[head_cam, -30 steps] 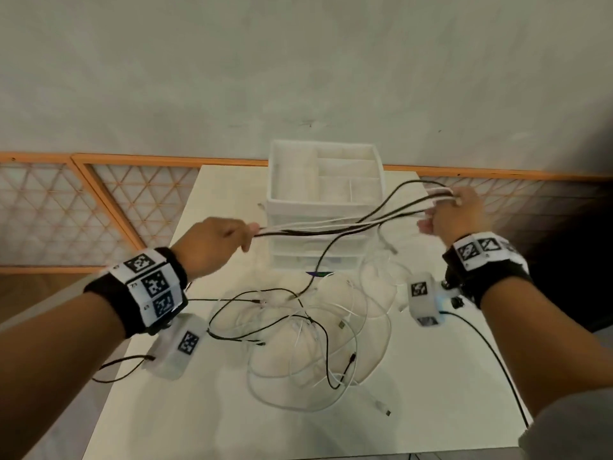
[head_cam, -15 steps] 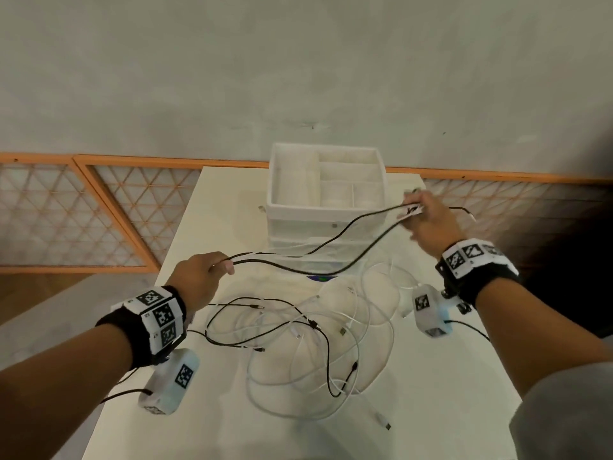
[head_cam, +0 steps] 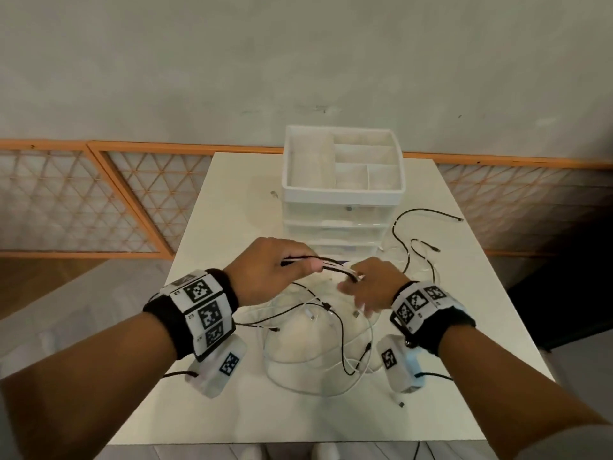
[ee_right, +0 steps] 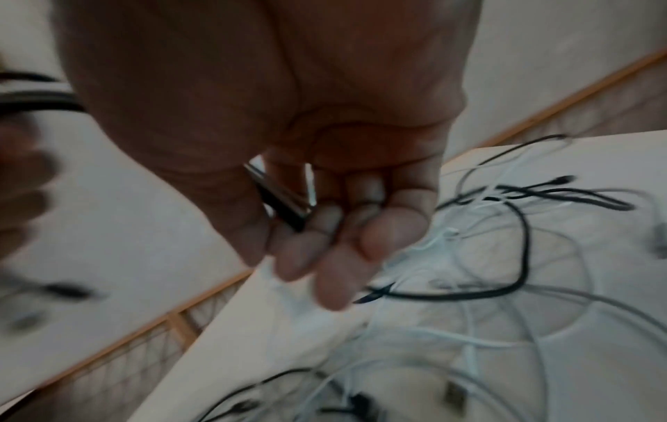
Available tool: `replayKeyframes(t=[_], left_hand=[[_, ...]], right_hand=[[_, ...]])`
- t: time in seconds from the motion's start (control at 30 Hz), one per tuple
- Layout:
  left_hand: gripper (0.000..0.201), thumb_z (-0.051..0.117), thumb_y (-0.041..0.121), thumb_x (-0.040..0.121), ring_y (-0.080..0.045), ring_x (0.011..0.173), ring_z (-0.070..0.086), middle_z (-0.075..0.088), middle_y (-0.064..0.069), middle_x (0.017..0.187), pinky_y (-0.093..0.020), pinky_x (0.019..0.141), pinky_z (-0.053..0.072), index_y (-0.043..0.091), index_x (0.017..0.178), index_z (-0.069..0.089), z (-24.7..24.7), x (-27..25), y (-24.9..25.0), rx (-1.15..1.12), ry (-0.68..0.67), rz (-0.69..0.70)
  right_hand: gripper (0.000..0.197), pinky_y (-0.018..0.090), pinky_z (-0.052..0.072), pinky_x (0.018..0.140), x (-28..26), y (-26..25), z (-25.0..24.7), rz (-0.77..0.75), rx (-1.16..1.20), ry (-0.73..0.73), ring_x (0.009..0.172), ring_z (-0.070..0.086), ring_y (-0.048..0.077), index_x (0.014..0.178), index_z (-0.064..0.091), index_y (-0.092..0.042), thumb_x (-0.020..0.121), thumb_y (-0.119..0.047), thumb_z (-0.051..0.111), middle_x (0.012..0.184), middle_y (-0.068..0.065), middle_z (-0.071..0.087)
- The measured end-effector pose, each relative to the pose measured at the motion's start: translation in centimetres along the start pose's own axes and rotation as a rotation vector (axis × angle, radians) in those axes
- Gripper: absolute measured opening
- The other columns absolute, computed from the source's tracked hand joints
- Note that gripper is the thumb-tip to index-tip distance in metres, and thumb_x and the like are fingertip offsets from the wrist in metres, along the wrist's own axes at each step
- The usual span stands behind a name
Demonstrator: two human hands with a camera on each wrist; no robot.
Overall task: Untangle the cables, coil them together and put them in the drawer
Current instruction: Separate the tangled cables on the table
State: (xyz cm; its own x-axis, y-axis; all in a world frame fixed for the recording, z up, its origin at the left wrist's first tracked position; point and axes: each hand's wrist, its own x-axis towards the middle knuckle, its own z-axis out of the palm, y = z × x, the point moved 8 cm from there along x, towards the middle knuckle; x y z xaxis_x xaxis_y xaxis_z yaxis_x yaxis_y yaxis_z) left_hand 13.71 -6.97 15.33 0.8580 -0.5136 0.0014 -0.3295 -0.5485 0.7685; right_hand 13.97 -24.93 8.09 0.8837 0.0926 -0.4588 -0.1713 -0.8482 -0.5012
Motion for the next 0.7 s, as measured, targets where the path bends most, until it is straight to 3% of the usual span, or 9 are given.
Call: replayKeyframes(t=[0.07, 0.13, 0.23, 0.33, 0.4, 0.47, 0.53, 0.6, 0.7], left_hand=[[0.031, 0.049, 0.042, 0.099, -0.013, 0.085, 0.065, 0.074, 0.006, 0.093, -0.024, 0.078, 0.047, 0.026, 0.108, 0.075, 1.2, -1.1, -2.4, 0.132, -0.136, -0.102], [0.034, 0.044, 0.035, 0.103, -0.019, 0.090, 0.062, 0.072, 0.001, 0.097, -0.022, 0.074, 0.037, 0.017, 0.111, 0.072, 2.9, -2.3, -5.2, 0.270, -0.239, -0.198], [0.028, 0.043, 0.014, 0.102, -0.026, 0.099, 0.062, 0.069, -0.003, 0.100, -0.018, 0.069, 0.030, 0.014, 0.104, 0.071, 2.9, -3.7, -8.6, 0.312, -0.108, -0.339], [0.029, 0.042, 0.003, 0.095, -0.031, 0.098, 0.062, 0.063, -0.005, 0.093, -0.024, 0.071, 0.036, 0.019, 0.092, 0.064, 2.0, -5.0, -11.5, 0.273, 0.003, -0.467], [0.027, 0.041, 0.004, 0.095, -0.029, 0.097, 0.061, 0.062, -0.005, 0.094, -0.023, 0.071, 0.036, 0.019, 0.093, 0.063, 2.0, -5.6, -12.6, 0.239, 0.007, -0.507], [0.022, 0.043, 0.013, 0.098, -0.022, 0.091, 0.056, 0.066, -0.007, 0.104, -0.022, 0.071, 0.034, 0.013, 0.099, 0.065, 2.5, -6.1, -12.9, 0.220, 0.009, -0.533], [0.020, 0.048, 0.024, 0.098, -0.023, 0.090, 0.055, 0.067, -0.008, 0.106, -0.024, 0.071, 0.034, 0.011, 0.102, 0.063, 3.0, -6.5, -13.5, 0.198, 0.023, -0.574], [0.018, 0.053, 0.032, 0.096, -0.027, 0.097, 0.060, 0.068, -0.009, 0.107, -0.026, 0.072, 0.036, 0.016, 0.100, 0.061, 3.2, -7.0, -14.5, 0.203, 0.037, -0.629], [0.020, 0.054, 0.037, 0.092, -0.030, 0.101, 0.060, 0.066, -0.009, 0.108, -0.028, 0.073, 0.040, 0.019, 0.098, 0.059, 2.3, -8.0, -16.5, 0.260, 0.038, -0.718]], right_hand=[[0.016, 0.029, 0.050, 0.071, 0.6, 2.1, -2.6, 0.062, -0.074, 0.300, 0.085, 0.070, 0.028, 0.078, 0.061, -0.024, 0.088, -0.036, 0.062, 0.086, 0.005, 0.073], [0.006, 0.034, 0.050, 0.081, 0.0, 2.5, -3.5, 0.032, 0.005, 0.506, 0.096, 0.066, 0.032, 0.090, 0.062, -0.030, 0.086, -0.030, 0.065, 0.094, 0.004, 0.070], [0.051, 0.039, 0.049, 0.093, -0.5, 0.7, 1.0, 0.014, -0.039, 0.330, 0.111, 0.061, 0.030, 0.134, 0.044, -0.033, 0.088, -0.034, 0.065, 0.115, 0.002, 0.066], [0.029, 0.034, 0.049, 0.082, -1.2, -2.4, 5.3, -0.140, -0.091, 0.305, 0.097, 0.062, 0.022, 0.116, 0.046, -0.030, 0.090, -0.033, 0.057, 0.102, -0.007, 0.065], [0.016, 0.035, 0.049, 0.084, -1.1, -5.3, 9.5, -0.285, -0.161, 0.164, 0.099, 0.063, 0.021, 0.106, 0.055, -0.029, 0.090, -0.031, 0.053, 0.105, -0.007, 0.063], [0.031, 0.037, 0.047, 0.094, -0.5, -7.6, 14.0, -0.385, -0.239, 0.005, 0.113, 0.059, 0.024, 0.123, 0.057, -0.029, 0.092, -0.030, 0.052, 0.130, -0.005, 0.055], [0.051, 0.039, 0.048, 0.095, 0.5, -9.1, 17.2, -0.382, -0.310, -0.081, 0.116, 0.058, 0.029, 0.142, 0.041, -0.026, 0.093, -0.029, 0.054, 0.151, -0.004, 0.035], [0.058, 0.040, 0.048, 0.093, 1.6, -9.6, 19.2, -0.338, -0.375, -0.111, 0.116, 0.057, 0.031, 0.147, 0.032, -0.023, 0.094, -0.030, 0.054, 0.154, -0.002, 0.027], [0.059, 0.041, 0.044, 0.102, 2.8, -8.8, 20.5, -0.296, -0.420, -0.114, 0.126, 0.049, 0.030, 0.148, 0.028, -0.030, 0.095, -0.032, 0.053, 0.152, 0.002, 0.030]])
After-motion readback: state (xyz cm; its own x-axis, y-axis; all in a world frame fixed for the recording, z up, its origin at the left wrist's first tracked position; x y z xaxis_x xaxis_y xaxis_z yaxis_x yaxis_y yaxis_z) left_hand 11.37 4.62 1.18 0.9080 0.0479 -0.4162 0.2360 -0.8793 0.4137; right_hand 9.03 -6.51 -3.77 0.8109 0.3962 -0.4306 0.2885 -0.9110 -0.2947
